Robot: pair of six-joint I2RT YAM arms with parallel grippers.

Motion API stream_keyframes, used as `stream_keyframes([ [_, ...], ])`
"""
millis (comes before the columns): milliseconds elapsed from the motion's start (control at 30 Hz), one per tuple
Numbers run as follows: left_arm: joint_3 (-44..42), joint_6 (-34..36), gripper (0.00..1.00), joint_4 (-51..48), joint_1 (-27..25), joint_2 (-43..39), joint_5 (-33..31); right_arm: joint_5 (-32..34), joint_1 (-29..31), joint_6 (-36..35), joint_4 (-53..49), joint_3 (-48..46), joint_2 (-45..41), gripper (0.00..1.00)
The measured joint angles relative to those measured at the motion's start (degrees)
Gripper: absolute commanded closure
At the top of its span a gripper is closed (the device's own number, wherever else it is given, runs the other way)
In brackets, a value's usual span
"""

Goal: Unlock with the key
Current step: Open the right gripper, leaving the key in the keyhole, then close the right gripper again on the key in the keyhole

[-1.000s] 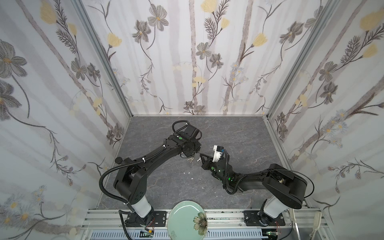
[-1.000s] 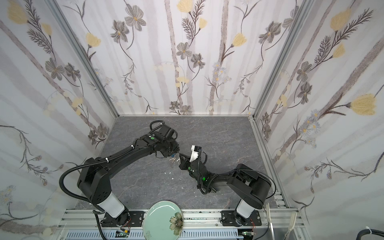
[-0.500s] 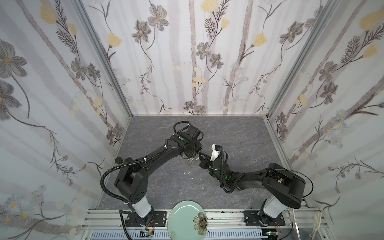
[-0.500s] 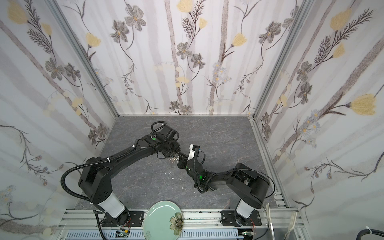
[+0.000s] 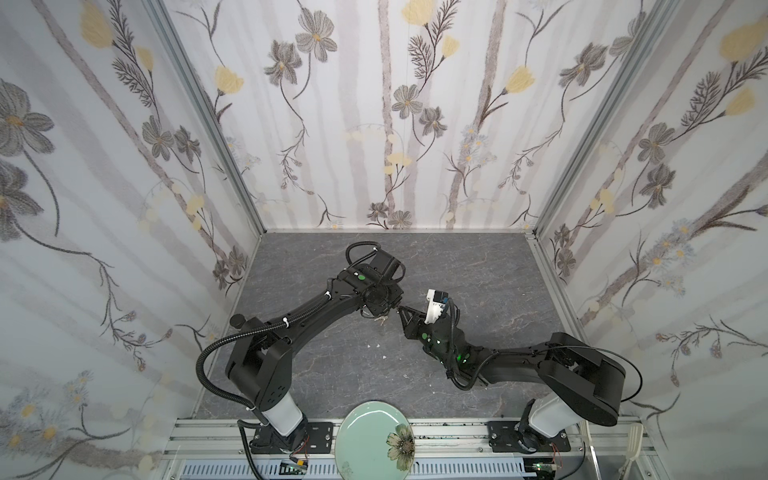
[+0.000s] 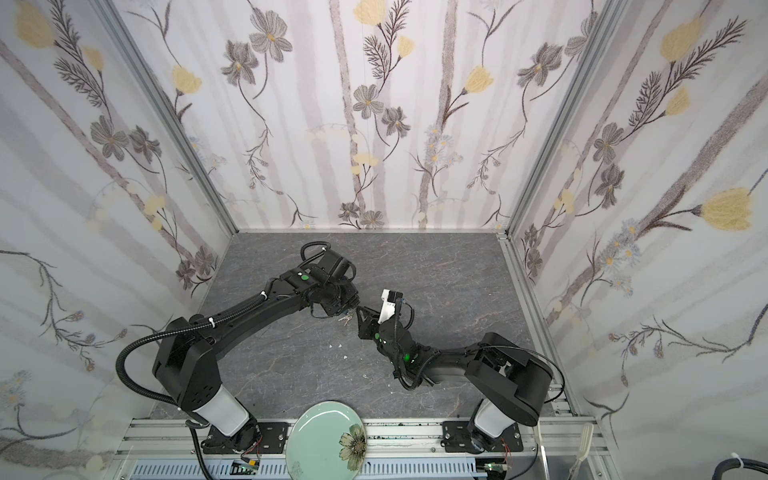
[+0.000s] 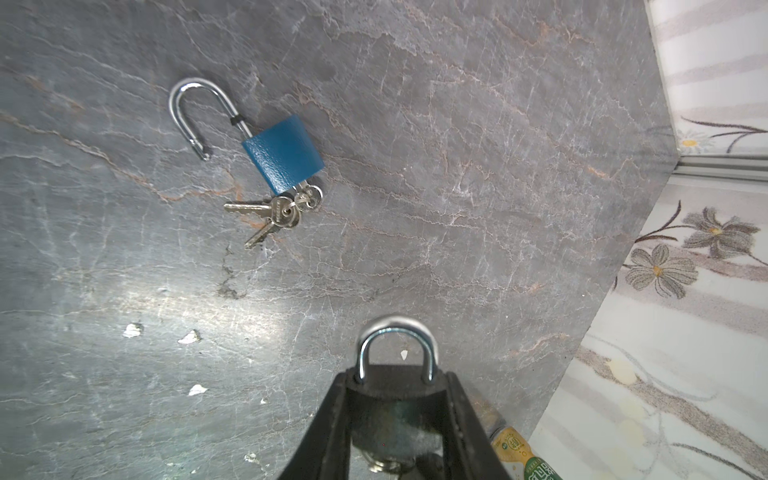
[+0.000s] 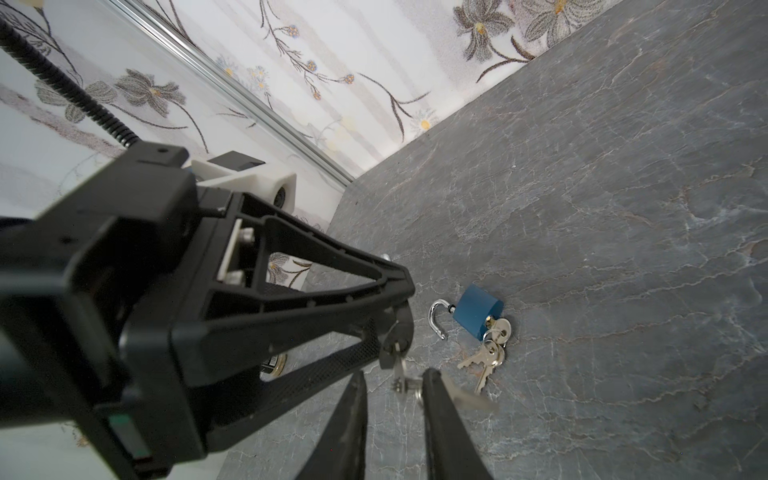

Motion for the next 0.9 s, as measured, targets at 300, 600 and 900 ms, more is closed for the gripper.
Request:
stream_keyframes([
  [300, 0.39, 2.6, 0.83, -0.61, 0.07, -0.68, -0.79, -3.48, -1.66, 0.0, -1.46, -3.98, -4.26, 0.83],
  [600, 0.07, 4.17, 0.83, -0.81, 0.02, -0.74, -0.26, -15.5, -5.79, 0.24, 3.67, -6.21, -3.65, 0.76],
  [900, -0.31, 4.31, 0.83, -0.79, -0.09, -0.98, 0.17, -21.86, -6.45, 1.11, 6.23, -3.39, -0.2, 0.81],
])
